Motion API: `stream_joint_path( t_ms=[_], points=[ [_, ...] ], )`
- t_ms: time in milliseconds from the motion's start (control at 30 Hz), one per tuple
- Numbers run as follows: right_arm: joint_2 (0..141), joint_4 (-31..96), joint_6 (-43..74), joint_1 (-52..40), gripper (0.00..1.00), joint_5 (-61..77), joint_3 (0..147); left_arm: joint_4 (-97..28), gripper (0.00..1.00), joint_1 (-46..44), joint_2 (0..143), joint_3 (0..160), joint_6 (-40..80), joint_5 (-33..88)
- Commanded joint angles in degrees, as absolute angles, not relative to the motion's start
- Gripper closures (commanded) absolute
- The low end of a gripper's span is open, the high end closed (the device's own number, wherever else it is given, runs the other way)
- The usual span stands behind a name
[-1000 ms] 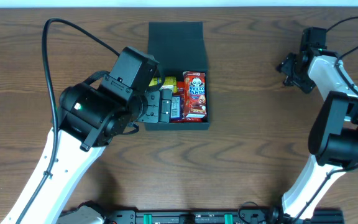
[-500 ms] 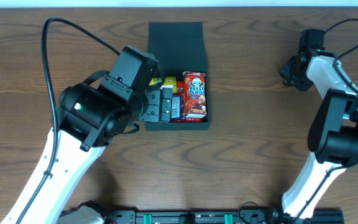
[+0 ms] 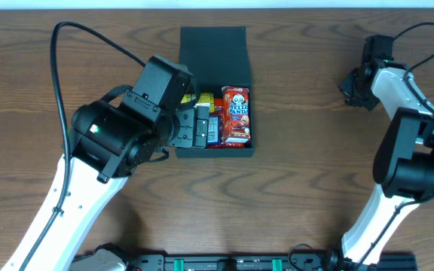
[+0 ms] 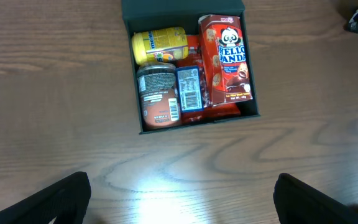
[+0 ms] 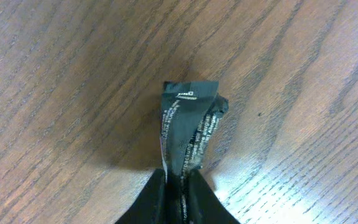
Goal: Pack container
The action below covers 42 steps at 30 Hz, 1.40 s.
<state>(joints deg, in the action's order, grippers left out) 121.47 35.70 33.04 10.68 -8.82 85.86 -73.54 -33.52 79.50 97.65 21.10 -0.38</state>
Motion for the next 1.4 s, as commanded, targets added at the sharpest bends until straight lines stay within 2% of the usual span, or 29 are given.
stream_joint_path(
  t_ms=[0, 133, 400, 633, 733, 867, 1000, 1200, 1367],
  points=[
    [122.06, 35.75, 33.17, 10.33, 0.92, -9.67, 86.72, -73.67, 0.05, -33.41, 79.37, 97.78, 20.53, -0.38],
    [122.06, 35.68, 33.17, 10.31, 0.98, -9.67, 86.74, -73.67, 0.05, -33.41, 79.37, 97.78, 20.53, -0.40],
    [120.36, 35.77, 32.71, 10.31, 0.99, -9.65, 87.02, -73.71, 0.05, -33.41, 79.37, 97.78, 19.66, -0.40],
    [108.68, 39.35, 32.12, 9.43, 0.99, -7.55, 87.02, -73.80, 0.05, -33.41, 79.37, 97.78, 19.22, -1.37],
    [102.39, 40.99, 26.68, 7.75, 0.99, -0.27, 87.02, -74.74, 0.05, -33.41, 79.35, 97.78, 19.35, -3.73],
    [95.64, 45.06, 18.70, 2.74, 0.99, 13.98, 87.02, -76.62, 0.05, -33.39, 79.26, 97.78, 22.09, -7.84],
    [94.08, 49.25, 17.10, -7.94, 0.99, 19.77, 87.00, -79.57, 0.05, -33.39, 76.25, 97.78, 26.22, -14.52],
    [94.70, 43.59, 18.57, -24.73, 0.99, 15.42, 87.00, -80.03, 0.05, -33.39, 68.18, 97.78, 26.13, -15.53],
    [99.11, 41.10, 26.09, -31.75, 0.98, 6.61, 87.00, -83.15, 0.05, -33.39, 65.80, 97.78, 25.91, -16.27]
  ],
)
